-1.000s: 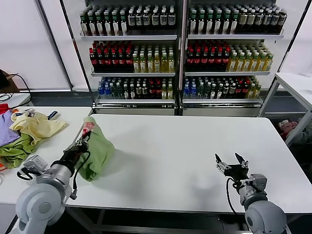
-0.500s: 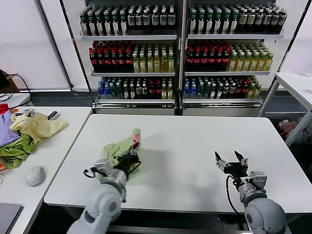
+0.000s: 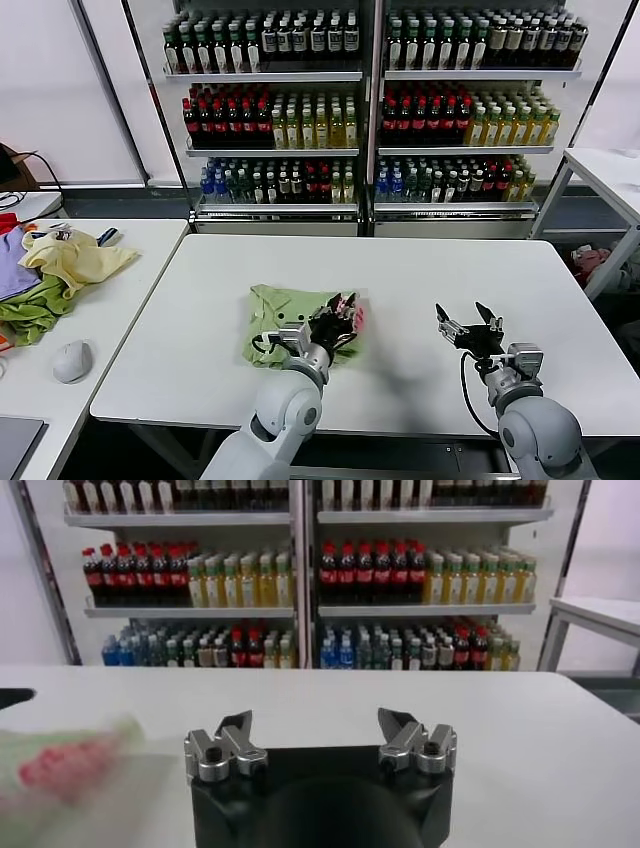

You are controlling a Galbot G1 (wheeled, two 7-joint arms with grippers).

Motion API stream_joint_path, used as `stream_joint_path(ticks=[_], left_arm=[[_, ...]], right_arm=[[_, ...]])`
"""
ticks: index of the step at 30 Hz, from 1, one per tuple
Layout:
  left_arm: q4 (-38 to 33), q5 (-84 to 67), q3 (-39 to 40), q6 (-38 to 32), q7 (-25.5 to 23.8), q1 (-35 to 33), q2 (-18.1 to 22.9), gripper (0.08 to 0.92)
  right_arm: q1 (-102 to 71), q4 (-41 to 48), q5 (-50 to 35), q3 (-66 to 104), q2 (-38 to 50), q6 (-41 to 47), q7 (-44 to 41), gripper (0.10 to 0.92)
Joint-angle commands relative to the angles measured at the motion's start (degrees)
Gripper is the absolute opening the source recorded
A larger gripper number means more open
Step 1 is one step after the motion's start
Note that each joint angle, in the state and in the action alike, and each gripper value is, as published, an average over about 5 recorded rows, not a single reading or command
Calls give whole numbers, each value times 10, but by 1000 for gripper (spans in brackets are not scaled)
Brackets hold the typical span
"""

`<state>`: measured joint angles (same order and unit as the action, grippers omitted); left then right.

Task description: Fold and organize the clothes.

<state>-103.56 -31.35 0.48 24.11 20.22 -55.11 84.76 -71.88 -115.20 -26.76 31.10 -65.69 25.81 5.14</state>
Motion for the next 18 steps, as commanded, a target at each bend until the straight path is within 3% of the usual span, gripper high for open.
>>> stream_joint_path(ticks=[1, 9, 13, 18], left_arm=[[-62, 66, 17, -45, -42, -64, 11, 432], [-146, 142, -111, -96, -13, -146, -72, 665], [-162, 151, -165, -110, -3, -194, -89, 772], [-176, 154, -205, -115, 7, -232, -91, 820]], right_arm=[[37, 10, -1, -49, -17, 11, 4, 823], [87, 51, 36, -147, -69, 32, 26, 823], [97, 74, 66, -180, -92, 35, 33, 823], [111, 102, 91, -209, -116, 40, 44, 823]])
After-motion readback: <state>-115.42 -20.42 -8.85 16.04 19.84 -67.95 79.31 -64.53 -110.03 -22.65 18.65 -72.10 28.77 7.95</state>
